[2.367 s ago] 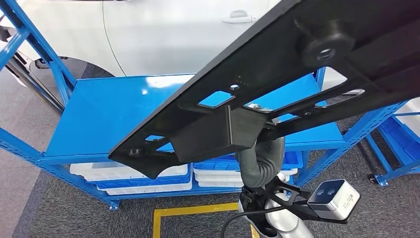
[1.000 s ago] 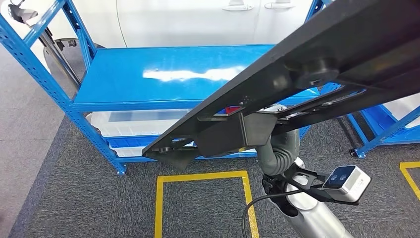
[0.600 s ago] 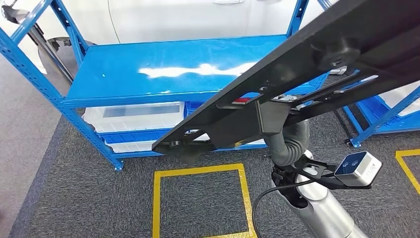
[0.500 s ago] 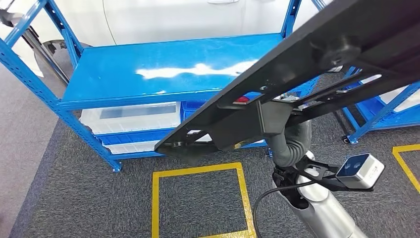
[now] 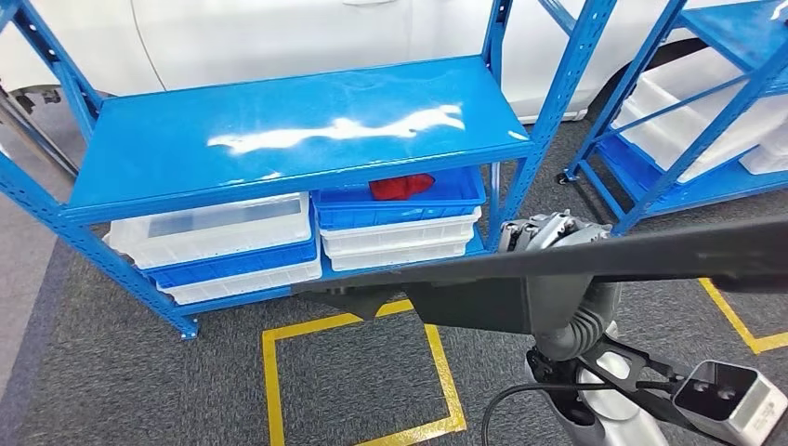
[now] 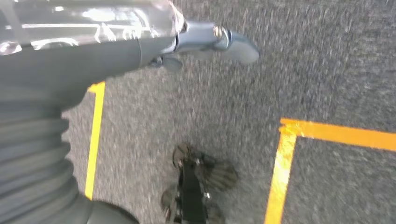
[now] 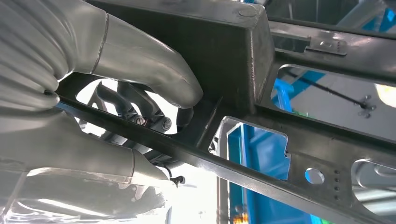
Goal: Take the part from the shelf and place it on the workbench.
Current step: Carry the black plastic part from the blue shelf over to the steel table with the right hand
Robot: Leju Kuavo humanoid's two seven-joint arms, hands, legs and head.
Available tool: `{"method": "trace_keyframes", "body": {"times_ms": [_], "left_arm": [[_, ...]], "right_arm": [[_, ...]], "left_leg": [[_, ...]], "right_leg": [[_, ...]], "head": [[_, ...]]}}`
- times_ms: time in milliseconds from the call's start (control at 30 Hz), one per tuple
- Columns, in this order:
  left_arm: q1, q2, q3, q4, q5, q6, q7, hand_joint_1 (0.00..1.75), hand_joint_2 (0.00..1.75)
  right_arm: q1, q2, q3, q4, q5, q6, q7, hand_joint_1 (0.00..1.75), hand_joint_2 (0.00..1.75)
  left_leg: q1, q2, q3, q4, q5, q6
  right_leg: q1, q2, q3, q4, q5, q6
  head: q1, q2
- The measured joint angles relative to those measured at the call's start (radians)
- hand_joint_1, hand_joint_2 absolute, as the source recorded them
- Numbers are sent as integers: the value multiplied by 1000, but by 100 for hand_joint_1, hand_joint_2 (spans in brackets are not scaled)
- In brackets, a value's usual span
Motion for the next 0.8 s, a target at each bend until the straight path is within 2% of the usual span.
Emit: {"method": "trace_keyframes", "body": {"times_ms": [33, 67, 100, 133, 167, 200, 233, 267, 300, 367, 433, 500, 533, 567, 600, 633, 667, 733, 767, 800], "left_arm": [[1, 0, 0, 0, -2, -1, 4, 0, 175], [2, 0, 0, 0, -3, -3, 7, 0, 175], [2, 0, 0, 0, -4, -6, 10, 0, 175], [1, 0, -1, 0, -5, -11, 12, 0, 175], [0, -1, -2, 0, -7, -15, 14, 0, 175], [0, -1, -3, 0, -10, -19, 15, 0, 175], [0, -1, -4, 0, -13, -22, 16, 0, 175], [0, 0, -5, 0, -15, -25, 17, 0, 175], [0, 2, -6, 0, -16, -29, 17, 0, 175], [-3, 5, -6, 0, -17, -36, 16, 0, 175], [-5, 9, -6, 0, -16, -43, 10, 0, 175], [-3, 12, -6, 0, -13, -49, 6, 0, 175], [-2, 14, -6, 0, -10, -49, 5, 0, 175], [0, 17, -6, 0, -7, -49, 5, 0, 175], [1, 19, -5, 0, -4, -48, 4, 0, 175], [1, 22, -5, 0, -2, -48, 3, 0, 175], [0, 24, -5, 0, 1, -48, 1, 0, 175], [0, 29, -4, 0, 7, -49, -4, 0, 175], [0, 31, -2, 0, 10, -49, -8, 0, 175], [0, 33, -1, 0, 13, -47, -10, 0, 175]], "right_arm": [[7, 4, -7, -5, 3, 10, 0, 175, 175], [15, 9, -13, -9, 8, 17, 0, 175, 175], [20, 14, -18, -14, 14, 22, 0, 175, 175], [24, 18, -22, -19, 22, 24, 0, 175, 175], [26, 23, -25, -26, 31, 24, 0, 175, 175], [27, 27, -29, -33, 40, 24, 0, 175, 175], [28, 32, -32, -41, 50, 24, 0, 175, 175], [30, 37, -35, -49, 58, 24, 0, 175, 175], [32, 42, -38, -58, 65, 23, 0, 175, 175], [37, 52, -43, -76, 73, 24, 0, 175, 175], [37, 63, -49, -94, 74, 32, 0, 175, 175], [36, 77, -55, -106, 70, 43, 0, 175, 175], [36, 83, -58, -108, 68, 49, 0, 175, 175], [35, 87, -60, -109, 66, 53, 0, 175, 175], [35, 90, -62, -109, 65, 57, 0, 175, 175], [33, 93, -62, -109, 64, 60, 0, 175, 175], [31, 97, -63, -109, 64, 64, 1, 175, 175], [26, 106, -63, -109, 64, 71, 1, 175, 175], [24, 111, -63, -109, 65, 74, 1, 175, 175], [24, 116, -63, -108, 65, 76, 2, 175, 175]], "left_leg": [[-1, 12, -1, 1, 0, 1], [-2, 24, -1, 3, -1, 1], [-2, 35, -2, 5, -3, 0], [-2, 46, -2, 8, -5, -2], [-2, 56, -2, 12, -8, -4], [-4, 64, -2, 17, -12, -9], [-7, 71, -2, 22, -16, -13], [-10, 78, -3, 25, -18, -18], [-13, 86, -3, 26, -20, -23], [-12, 99, -1, 28, -23, -33], [-8, 71, -15, 64, -55, -44], [-5, 26, -64, 181, -122, -50], [-4, 15, -95, 251, -152, -51], [-4, 9, -118, 302, -167, -51], [-4, 7, -125, 318, -161, -50], [-4, 4, -113, 293, -137, -46], [-4, -6, -85, 233, -100, -41], [-4, -52, -22, 96, -43, -29], [-4, -71, -4, 52, -31, -25], [-5, -82, 3, 33, -29, -23]], "right_leg": [[-2, -8, -31, 65, -24, 3], [-5, -11, -49, 105, -31, 5], [-7, -15, -48, 105, -19, 7], [-8, -22, -26, 63, 10, 8], [-9, -37, 10, -6, 46, 8], [-5, -61, 46, -76, 71, 5], [-3, -78, 72, -129, 87, -1], [0, -89, 83, -157, 92, -7], [4, -89, 82, -164, 89, -14], [3, -66, 78, -167, 95, -27], [-1, -46, 77, -172, 102, -40], [-2, -26, 75, -174, 107, -49], [-1, -13, 73, -174, 108, -51], [0, 0, 72, -173, 110, -52], [1, 14, 71, -172, 111, -52], [2, 27, 71, -171, 112, -52], [3, 40, 72, -170, 113, -50], [3, 64, 69, -167, 116, -45], [2, 75, 65, -166, 118, -39], [0, 85, 60, -166, 122, -33]], "head": [[0, 0], [0, 0], [0, 0], [0, 0], [0, 0], [0, 0], [0, 0], [0, 0], [0, 0], [0, 0], [0, 0], [0, 0], [0, 0], [0, 0], [0, 0], [0, 0], [0, 0], [0, 0], [0, 0], [0, 0]]}}
